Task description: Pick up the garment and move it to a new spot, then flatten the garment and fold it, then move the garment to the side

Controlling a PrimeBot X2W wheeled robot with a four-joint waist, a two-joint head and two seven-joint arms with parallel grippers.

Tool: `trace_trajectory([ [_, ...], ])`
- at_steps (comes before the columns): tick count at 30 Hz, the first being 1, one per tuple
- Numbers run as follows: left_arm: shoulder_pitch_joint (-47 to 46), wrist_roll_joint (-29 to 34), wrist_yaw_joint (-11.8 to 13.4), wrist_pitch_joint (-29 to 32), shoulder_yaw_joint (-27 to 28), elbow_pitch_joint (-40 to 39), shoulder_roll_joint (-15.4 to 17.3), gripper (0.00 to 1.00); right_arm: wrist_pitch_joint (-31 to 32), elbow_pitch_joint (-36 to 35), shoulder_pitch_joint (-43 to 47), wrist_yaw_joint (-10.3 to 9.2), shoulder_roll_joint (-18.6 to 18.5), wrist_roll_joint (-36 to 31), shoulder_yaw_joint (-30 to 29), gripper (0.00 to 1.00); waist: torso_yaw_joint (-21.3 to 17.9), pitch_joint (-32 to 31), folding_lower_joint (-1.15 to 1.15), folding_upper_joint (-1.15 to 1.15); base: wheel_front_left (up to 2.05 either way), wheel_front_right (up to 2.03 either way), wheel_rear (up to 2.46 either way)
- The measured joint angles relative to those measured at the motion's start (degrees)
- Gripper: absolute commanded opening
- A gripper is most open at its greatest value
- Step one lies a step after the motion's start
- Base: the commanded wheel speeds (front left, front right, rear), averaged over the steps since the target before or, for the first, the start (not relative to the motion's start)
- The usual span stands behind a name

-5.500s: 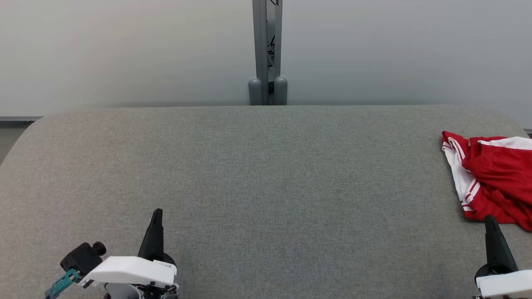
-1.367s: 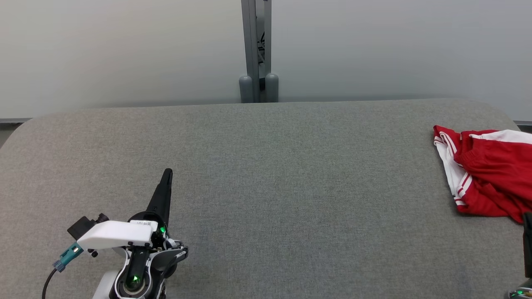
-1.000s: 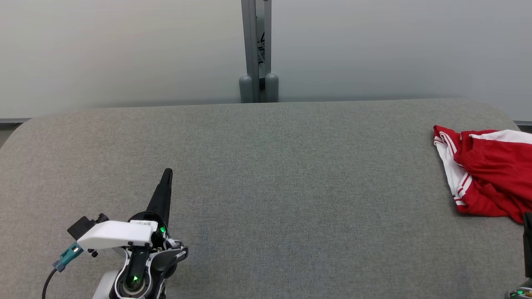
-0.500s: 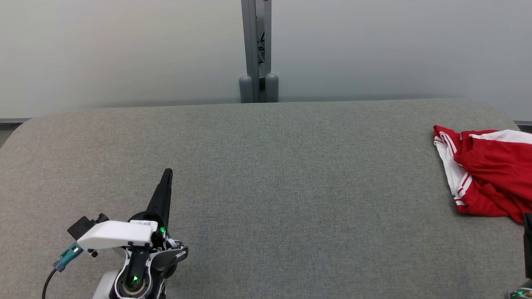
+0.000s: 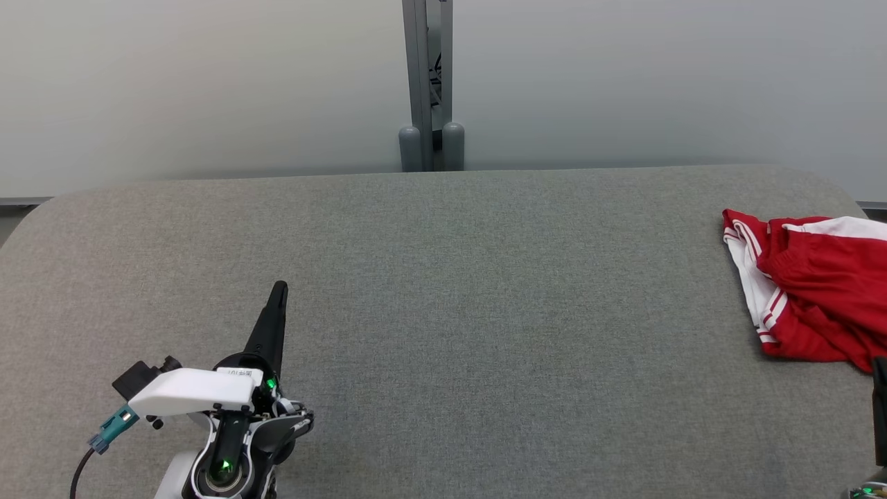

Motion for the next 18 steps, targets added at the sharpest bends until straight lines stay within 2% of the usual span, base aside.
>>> trace_trajectory([
  [18,0.00,0.00,0.00,0.00,-0.01,0.00,0.00,0.00,-0.51,-0.07,0.13,0.00,-0.40,0.45,0.63,0.00,0.00,0.00,0.00,0.00,0.00,0.00,0.00],
])
